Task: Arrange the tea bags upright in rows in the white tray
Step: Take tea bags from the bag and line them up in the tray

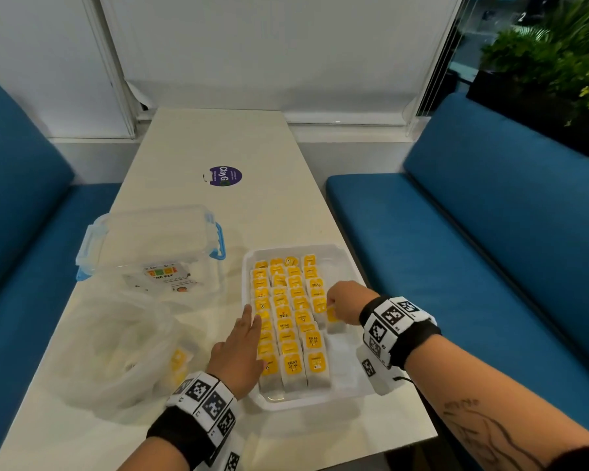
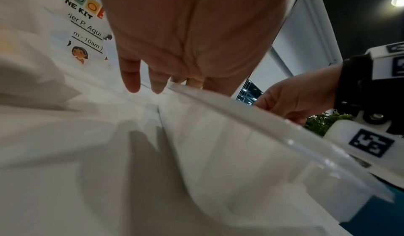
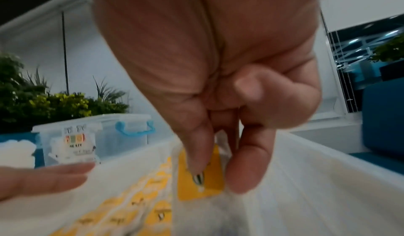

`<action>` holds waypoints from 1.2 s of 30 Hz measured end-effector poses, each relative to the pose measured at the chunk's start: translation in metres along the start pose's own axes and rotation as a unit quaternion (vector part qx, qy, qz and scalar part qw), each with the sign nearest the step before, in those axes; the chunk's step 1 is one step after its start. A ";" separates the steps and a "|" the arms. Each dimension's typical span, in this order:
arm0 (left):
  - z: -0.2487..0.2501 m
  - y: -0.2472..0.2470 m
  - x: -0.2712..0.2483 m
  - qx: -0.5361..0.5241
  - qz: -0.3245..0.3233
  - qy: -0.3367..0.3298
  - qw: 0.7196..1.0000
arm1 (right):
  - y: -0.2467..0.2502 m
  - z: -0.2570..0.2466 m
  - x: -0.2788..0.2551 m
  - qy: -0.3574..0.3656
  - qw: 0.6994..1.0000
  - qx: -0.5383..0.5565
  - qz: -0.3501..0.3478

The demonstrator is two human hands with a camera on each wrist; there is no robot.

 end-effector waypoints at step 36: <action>-0.153 0.147 -0.139 -0.102 0.335 0.210 0.913 | 0.065 -0.242 -0.068 0.290 0.943 0.161 0.035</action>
Point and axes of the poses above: each hand's wrist, its own x-axis towards the middle knuckle, its own y-axis out of the back of the hand, z = x × y, the point moved 8 cm from there along x, towards the middle knuckle, and after that the axes turned 12 degrees about -y, right-handed, at the moved point
